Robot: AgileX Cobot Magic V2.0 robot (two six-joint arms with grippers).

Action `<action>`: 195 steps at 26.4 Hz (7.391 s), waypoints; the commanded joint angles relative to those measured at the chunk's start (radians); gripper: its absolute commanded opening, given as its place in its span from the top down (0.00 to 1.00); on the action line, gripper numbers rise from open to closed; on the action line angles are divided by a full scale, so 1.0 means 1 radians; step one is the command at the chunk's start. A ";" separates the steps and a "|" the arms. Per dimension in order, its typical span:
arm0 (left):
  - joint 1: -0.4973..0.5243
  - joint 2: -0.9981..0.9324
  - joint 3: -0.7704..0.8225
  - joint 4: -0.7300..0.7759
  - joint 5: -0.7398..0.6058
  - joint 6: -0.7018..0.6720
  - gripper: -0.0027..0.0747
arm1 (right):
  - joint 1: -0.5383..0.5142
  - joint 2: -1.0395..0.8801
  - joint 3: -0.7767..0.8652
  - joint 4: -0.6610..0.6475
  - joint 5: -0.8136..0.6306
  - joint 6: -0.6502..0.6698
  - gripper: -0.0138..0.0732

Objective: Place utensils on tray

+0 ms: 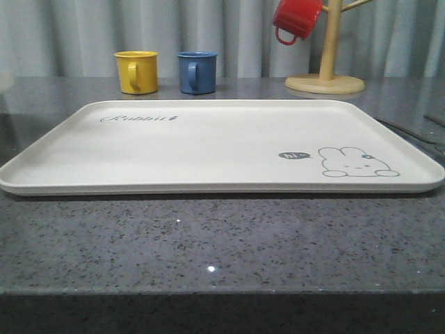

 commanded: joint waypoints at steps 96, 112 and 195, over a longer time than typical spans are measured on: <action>0.162 -1.358 0.939 -0.154 -0.727 -0.109 0.99 | -0.003 0.014 -0.036 -0.010 -0.075 -0.006 0.13; 0.162 -1.358 0.939 -0.154 -0.727 -0.109 0.99 | -0.003 0.251 -0.186 -0.009 0.032 -0.006 0.42; 0.162 -1.358 0.939 -0.154 -0.727 -0.109 0.99 | 0.539 1.494 -1.183 0.012 0.584 0.432 0.85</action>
